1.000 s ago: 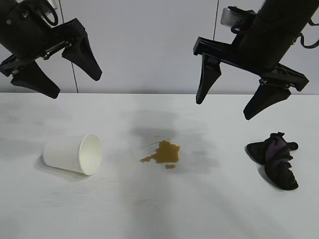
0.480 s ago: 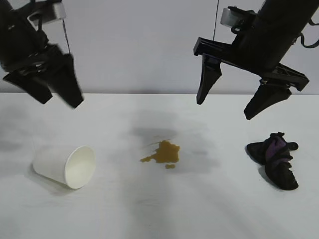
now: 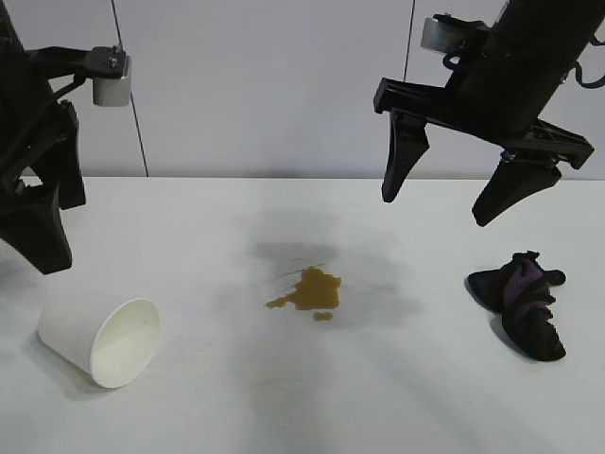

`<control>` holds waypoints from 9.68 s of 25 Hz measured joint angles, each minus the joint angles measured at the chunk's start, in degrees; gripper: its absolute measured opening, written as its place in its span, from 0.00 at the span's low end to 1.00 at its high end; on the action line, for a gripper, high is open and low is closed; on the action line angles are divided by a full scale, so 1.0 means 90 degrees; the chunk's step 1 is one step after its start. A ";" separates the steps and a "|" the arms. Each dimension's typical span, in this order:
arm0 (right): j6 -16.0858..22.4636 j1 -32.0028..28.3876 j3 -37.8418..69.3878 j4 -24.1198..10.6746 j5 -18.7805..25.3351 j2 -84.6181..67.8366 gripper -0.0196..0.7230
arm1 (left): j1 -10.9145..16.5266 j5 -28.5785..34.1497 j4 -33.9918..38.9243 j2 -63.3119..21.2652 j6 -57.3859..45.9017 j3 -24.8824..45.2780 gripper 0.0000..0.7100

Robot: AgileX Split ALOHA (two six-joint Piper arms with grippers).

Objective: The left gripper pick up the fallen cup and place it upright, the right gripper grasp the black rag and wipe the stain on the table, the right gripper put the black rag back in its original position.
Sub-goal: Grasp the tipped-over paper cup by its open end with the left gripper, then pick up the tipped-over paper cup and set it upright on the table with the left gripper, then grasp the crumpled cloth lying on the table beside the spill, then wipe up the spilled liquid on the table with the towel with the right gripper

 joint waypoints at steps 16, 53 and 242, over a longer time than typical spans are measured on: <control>-0.0140 0.0000 0.0000 -0.0017 0.0000 0.0000 0.80 | 0.0000 -0.2250 -0.1656 0.0000 0.3047 0.1008 0.92; -0.0146 0.0000 0.0000 -0.0003 0.0028 0.0000 0.80 | 0.0123 -0.1907 -0.5139 0.0812 0.4001 0.0724 0.47; 0.1640 0.0779 -0.0844 -0.2856 -0.0593 0.2413 0.16 | 0.0275 -0.0047 -0.1735 0.0008 -0.7632 -0.1620 0.98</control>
